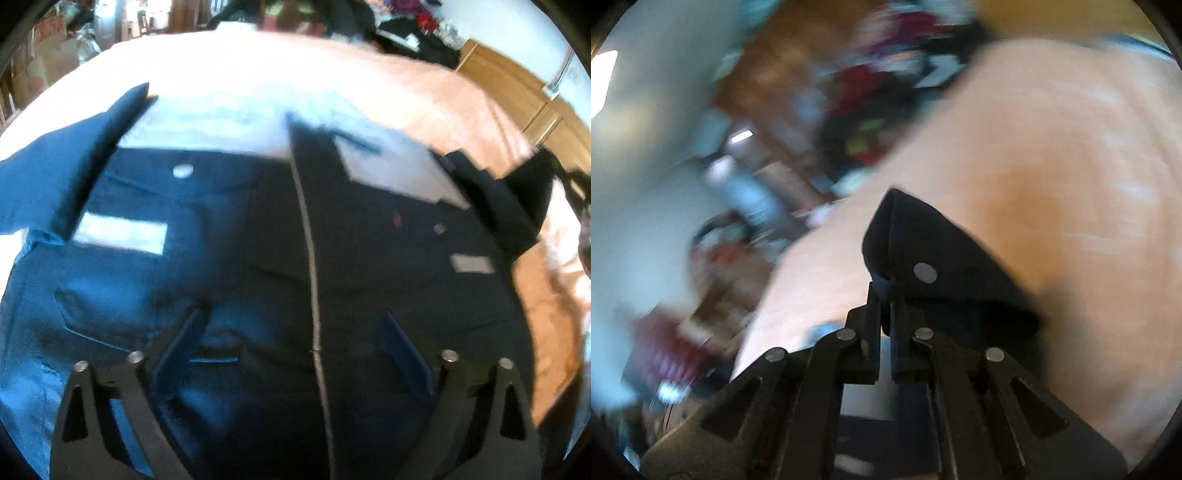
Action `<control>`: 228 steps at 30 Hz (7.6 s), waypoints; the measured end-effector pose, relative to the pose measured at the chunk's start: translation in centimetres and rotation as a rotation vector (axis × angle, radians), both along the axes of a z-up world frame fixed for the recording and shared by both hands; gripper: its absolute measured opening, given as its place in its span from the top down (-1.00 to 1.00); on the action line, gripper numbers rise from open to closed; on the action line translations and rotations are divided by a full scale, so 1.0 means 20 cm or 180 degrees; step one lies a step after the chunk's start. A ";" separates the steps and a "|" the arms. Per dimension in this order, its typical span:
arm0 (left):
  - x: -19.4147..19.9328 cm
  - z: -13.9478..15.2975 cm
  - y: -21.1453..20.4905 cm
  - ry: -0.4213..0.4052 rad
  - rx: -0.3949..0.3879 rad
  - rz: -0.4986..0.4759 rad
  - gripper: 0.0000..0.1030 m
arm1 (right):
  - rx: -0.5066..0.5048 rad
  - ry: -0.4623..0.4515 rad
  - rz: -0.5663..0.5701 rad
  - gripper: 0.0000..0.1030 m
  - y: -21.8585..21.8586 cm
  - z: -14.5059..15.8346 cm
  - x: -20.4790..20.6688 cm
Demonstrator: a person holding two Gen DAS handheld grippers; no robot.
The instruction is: Fold small clothes
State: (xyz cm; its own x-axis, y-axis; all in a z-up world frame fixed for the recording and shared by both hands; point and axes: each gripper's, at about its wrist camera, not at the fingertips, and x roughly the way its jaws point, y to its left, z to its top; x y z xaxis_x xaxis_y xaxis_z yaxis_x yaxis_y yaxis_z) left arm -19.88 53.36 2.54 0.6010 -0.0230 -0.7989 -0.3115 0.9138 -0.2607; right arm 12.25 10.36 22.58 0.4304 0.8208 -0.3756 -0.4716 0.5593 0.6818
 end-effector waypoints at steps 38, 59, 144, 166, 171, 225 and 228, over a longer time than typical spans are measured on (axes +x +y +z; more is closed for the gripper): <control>-0.80 0.07 1.06 -0.0492 -0.0556 0.1334 -0.82 | -0.1117 0.0652 0.1320 0.03 1.38 -0.73 -0.66; -0.34 0.12 1.99 -0.1034 -0.0765 0.1491 0.95 | -0.0724 0.0535 0.1252 -0.21 1.32 -0.54 -0.91; -0.36 -0.28 1.01 -0.0885 -0.1344 0.0446 -0.23 | -0.1066 0.0670 0.0598 0.05 1.07 -0.82 -0.69; -0.36 -0.27 0.99 -0.0914 -0.1365 0.0403 -0.30 | -0.0971 0.0000 0.1356 -0.23 1.07 -0.28 -0.49; -0.36 -0.26 1.00 -0.0919 -0.1372 0.0393 -0.33 | -0.1622 -0.0322 0.1375 -0.11 1.33 -0.25 -0.08; -1.43 -0.12 0.74 -0.0379 -0.1458 -0.0014 -0.51 | -0.1666 0.1124 0.0940 -0.60 -0.19 -0.73 -1.63; -1.44 -0.12 0.72 -0.0344 -0.1432 -0.0064 -0.51 | -0.1633 0.1148 0.1037 -0.60 -0.15 -0.76 -1.63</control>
State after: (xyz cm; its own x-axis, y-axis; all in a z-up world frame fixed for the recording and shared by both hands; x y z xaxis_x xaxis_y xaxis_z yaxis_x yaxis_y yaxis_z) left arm -48.69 67.83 0.13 0.6761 -0.3657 -0.6397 -0.2442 0.7079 -0.6628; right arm -20.35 7.35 7.39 -0.0313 0.5679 -0.8225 -0.4641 0.7206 0.5151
